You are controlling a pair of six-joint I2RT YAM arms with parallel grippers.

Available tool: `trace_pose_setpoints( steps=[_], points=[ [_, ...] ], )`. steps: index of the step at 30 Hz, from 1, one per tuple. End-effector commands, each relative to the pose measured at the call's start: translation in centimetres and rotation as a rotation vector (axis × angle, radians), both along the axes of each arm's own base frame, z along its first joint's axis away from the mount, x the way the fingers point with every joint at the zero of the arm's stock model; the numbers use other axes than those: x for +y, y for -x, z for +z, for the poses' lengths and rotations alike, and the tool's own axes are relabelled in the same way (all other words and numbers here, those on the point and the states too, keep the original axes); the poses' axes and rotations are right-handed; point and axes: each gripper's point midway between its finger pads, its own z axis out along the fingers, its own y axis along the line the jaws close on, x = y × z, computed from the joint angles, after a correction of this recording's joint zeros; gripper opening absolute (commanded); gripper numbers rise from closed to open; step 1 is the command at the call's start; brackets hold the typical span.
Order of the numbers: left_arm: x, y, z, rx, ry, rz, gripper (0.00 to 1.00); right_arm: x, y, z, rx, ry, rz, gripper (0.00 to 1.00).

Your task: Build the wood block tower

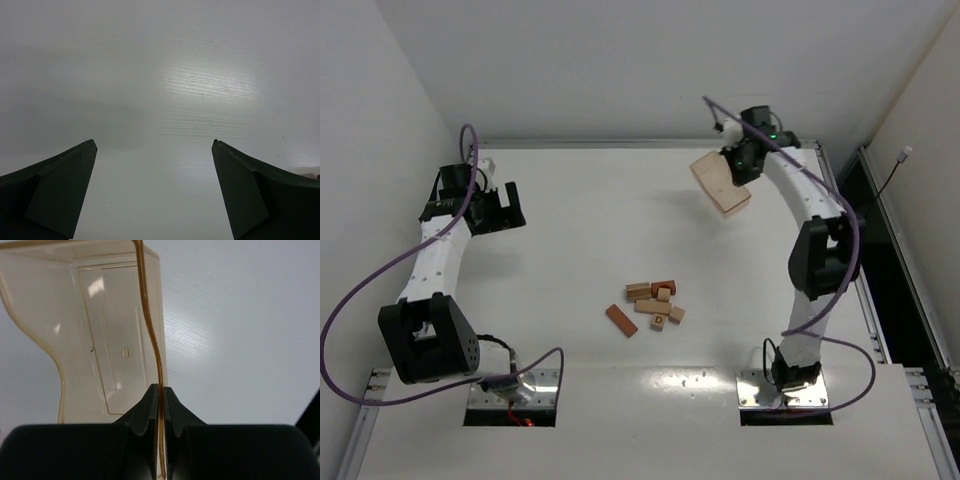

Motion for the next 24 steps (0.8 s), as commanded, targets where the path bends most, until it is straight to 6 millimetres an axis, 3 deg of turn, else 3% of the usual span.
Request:
trace_pose_setpoints(
  steps=[1, 2, 5, 6, 10, 16, 17, 20, 24],
  points=[
    [-0.8, -1.0, 1.8, -0.057, 0.016, -0.056, 1.00, -1.5, -0.5, 0.7, 0.084, -0.268, -0.018, 0.00],
    [-1.0, -1.0, 1.8, -0.058, 0.023, -0.062, 1.00, -3.7, -0.9, 0.4, 0.087, -0.273, -0.042, 0.00],
    [-0.9, -1.0, 1.8, -0.059, 0.010, -0.075, 1.00, -6.4, -3.3, -0.9, 0.083, -0.293, -0.080, 0.00],
    [-0.8, -1.2, 1.6, -0.059, 0.004, -0.082, 1.00, -8.5, -4.2, -0.6, 0.057, -0.272, -0.109, 0.00],
    [-0.6, -1.4, 1.7, -0.068, -0.005, -0.076, 1.00, -13.6, -6.2, -2.5, 0.034, -0.225, -0.203, 0.00],
    [-0.8, -1.4, 1.7, -0.070, 0.001, -0.082, 1.00, -18.4, -8.2, -4.4, 0.004, -0.190, -0.259, 0.00],
    [-0.8, -1.4, 1.7, -0.070, 0.001, -0.082, 1.00, -19.7, -8.1, -5.7, 0.020, -0.183, -0.287, 0.00],
    [-0.7, -1.6, 1.9, -0.079, -0.008, -0.089, 1.00, -22.0, -8.6, -5.7, -0.004, -0.166, -0.315, 0.00],
    [-0.7, -1.6, 1.9, -0.079, -0.008, -0.089, 1.00, -22.4, -8.3, -8.1, 0.039, -0.171, -0.328, 0.05]
  ],
)
